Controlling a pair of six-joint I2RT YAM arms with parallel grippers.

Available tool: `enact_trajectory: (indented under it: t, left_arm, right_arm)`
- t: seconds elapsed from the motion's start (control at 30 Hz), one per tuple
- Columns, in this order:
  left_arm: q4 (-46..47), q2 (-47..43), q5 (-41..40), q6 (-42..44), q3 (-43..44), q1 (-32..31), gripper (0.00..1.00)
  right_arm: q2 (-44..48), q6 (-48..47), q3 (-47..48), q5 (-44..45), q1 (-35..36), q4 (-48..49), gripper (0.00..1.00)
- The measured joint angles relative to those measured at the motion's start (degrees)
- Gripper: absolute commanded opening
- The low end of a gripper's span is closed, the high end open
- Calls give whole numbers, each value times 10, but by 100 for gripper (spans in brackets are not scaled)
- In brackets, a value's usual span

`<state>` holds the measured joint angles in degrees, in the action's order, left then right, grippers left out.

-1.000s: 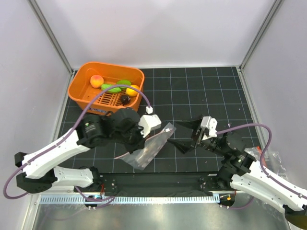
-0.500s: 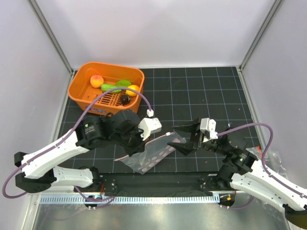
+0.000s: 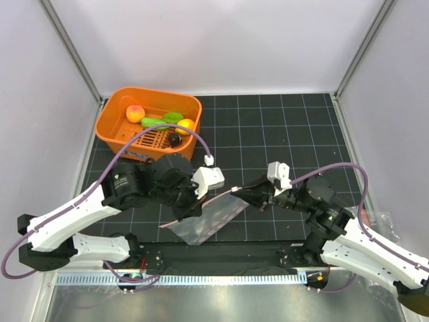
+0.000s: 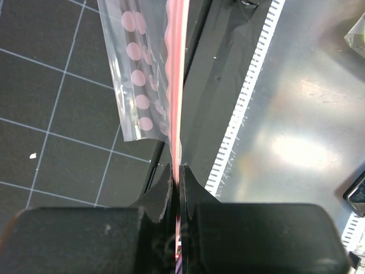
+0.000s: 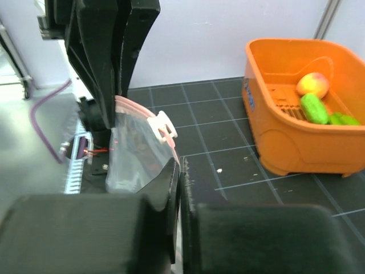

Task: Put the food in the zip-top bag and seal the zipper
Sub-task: Pick up the zipper food storage bag at the center of the board.

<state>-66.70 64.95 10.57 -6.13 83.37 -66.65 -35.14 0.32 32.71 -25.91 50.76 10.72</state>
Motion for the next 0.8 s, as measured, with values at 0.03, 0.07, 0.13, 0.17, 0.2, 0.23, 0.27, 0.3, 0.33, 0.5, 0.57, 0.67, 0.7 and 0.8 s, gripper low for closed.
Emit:
enact_trajectory:
  t: [0.03, 0.07, 0.13, 0.17, 0.2, 0.23, 0.27, 0.3, 0.33, 0.5, 0.57, 0.67, 0.7, 0.8]
  left_arm:
    - [0, 0, 0, 1, 0, 0, 8]
    - [0, -1, -1, 3, 0, 0, 11]
    - [1, -4, -5, 5, 0, 0, 20]
    - [1, -7, -9, 7, 0, 0, 33]
    - [1, -10, -14, 9, 0, 0, 46]
    - [1, -14, -20, 10, 0, 0, 59]
    - [1, -17, -27, 10, 1, 0, 70]
    - [1, -19, -37, 8, 2, 0, 73]
    - [0, -19, -49, 5, 5, 0, 74]
    - [5, 0, -97, 4, 30, -1, 79]
    - [12, 14, -109, 5, 43, -1, 79]
    - [23, 37, -117, 8, 67, -1, 78]
    - [28, 46, -121, 9, 78, -1, 78]
    - [41, 65, -127, 13, 112, -1, 75]
  right_arm:
    - [0, 3, 0, 0, 0, 0, 2]
    - [0, 8, 1, -2, 0, -1, 1]
    - [0, 14, 2, -2, 0, -1, 1]
    - [2, 16, 3, -2, 0, -1, 1]
    - [4, 18, 3, -2, 0, -1, 1]
    - [6, 20, 3, -2, 0, -1, 1]
    - [7, 24, 3, -2, 0, -1, 1]
    - [7, 27, 3, -2, 0, -1, 1]
    - [6, 29, 4, -2, 0, -1, 1]
    - [-3, 37, 15, -5, 0, -2, 1]
    - [-7, 42, 17, -9, 0, -2, 1]
    - [-13, 50, 19, -8, 0, -3, 1]
    - [-17, 55, 21, -8, 0, -6, 1]
    - [-28, 66, 31, -7, 0, -14, 1]
